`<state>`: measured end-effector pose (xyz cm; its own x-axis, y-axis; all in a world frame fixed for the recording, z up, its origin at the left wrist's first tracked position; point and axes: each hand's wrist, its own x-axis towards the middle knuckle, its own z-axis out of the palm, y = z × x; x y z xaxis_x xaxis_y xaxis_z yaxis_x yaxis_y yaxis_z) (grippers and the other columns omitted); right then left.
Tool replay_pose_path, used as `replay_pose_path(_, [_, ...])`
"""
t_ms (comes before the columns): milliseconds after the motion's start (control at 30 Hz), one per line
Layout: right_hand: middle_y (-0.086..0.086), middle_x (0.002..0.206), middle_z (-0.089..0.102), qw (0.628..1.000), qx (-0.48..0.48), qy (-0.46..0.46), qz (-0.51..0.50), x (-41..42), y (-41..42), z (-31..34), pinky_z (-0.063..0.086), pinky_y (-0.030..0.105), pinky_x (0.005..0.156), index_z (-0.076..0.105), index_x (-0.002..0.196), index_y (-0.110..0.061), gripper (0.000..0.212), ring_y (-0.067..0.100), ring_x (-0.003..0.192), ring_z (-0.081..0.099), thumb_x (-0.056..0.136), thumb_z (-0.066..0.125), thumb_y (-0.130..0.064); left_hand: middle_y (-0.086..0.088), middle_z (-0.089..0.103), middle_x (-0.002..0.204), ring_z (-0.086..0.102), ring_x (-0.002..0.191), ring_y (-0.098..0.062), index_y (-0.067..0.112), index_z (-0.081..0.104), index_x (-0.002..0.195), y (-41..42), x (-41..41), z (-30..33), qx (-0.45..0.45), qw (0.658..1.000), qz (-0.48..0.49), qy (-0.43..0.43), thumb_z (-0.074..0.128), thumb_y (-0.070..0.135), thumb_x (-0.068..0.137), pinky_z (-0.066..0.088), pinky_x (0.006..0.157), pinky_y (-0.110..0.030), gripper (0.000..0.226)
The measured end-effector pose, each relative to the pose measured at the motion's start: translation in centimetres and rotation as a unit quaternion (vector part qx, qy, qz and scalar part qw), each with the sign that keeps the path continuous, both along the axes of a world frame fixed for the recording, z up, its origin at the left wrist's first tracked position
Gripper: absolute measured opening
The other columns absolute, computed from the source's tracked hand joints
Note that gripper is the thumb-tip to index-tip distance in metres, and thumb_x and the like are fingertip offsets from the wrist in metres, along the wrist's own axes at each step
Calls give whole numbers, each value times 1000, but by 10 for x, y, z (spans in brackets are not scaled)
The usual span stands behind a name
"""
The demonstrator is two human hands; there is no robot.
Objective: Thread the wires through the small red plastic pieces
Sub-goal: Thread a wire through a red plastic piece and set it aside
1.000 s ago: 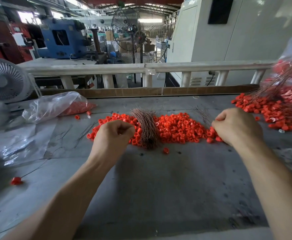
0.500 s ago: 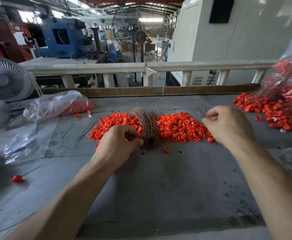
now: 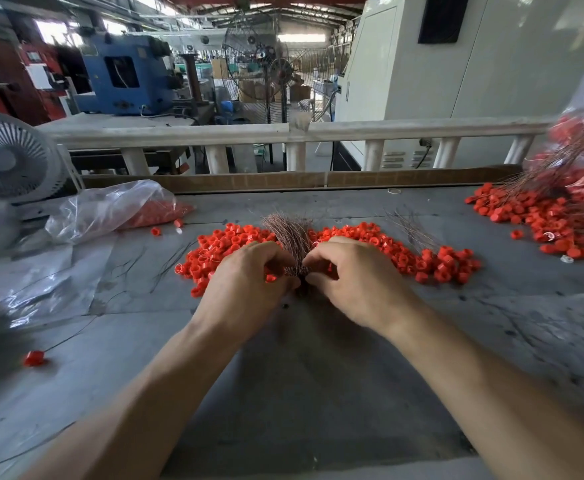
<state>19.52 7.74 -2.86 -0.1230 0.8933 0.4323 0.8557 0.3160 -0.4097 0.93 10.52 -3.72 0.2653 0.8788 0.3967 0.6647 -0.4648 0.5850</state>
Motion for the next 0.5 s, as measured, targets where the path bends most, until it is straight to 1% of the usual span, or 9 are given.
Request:
replay_pose_path(67, [-9,104,66,1000,-1,-7,1,-2,0,0,52,39,85,73,106,-27,16,17,100,62,91,73,-27,17,63,91,56,82,3,36,74,96,-2,3,3,22,1000,-14,15,80,27,84,40,70,-14,16])
replay_pose_path(167, [-8,103,66,1000,3,-7,2,-2,0,0,52,41,84,73,106,-25,15,18,100,62,91,73,-26,15,62,93,56,86,-1,32,77,96,-3,6,6,41,999,-22,27,77,21,87,46,76,-20,14])
replay_pose_path(300, [-7,98,64,999,17,27,12,0,0,0,51,41,83,74,105,-23,13,17,94,61,92,73,-21,13,66,83,60,79,-3,28,82,90,-5,5,9,67,997,-38,-11,78,12,86,47,71,-21,17])
replay_pose_path(367, [-8,97,63,997,16,70,33,1,-1,1,50,32,81,74,105,-25,13,12,91,60,92,74,-20,12,69,80,62,77,-4,28,82,90,-7,6,11,79,994,-46,-51,80,16,85,47,67,-18,13])
replay_pose_path(433, [-9,98,62,992,16,110,64,-1,-2,2,47,23,78,75,105,-24,12,7,90,59,93,74,-22,14,71,78,65,74,-3,30,82,89,-10,8,12,58,988,-60,-132,81,16,84,45,64,-12,15])
replay_pose_path(467, [-8,98,63,989,20,127,76,-2,-2,3,47,23,79,76,104,-22,11,8,90,60,93,75,-23,15,73,78,65,73,-1,30,82,88,-12,8,13,43,982,-70,-172,81,14,83,44,64,-10,18])
replay_pose_path(500, [-6,99,64,986,24,143,85,-2,-2,4,49,26,81,76,102,-19,11,11,91,61,92,75,-24,15,74,78,65,71,0,31,81,87,-13,9,14,33,976,-78,-200,82,11,82,45,65,-9,20])
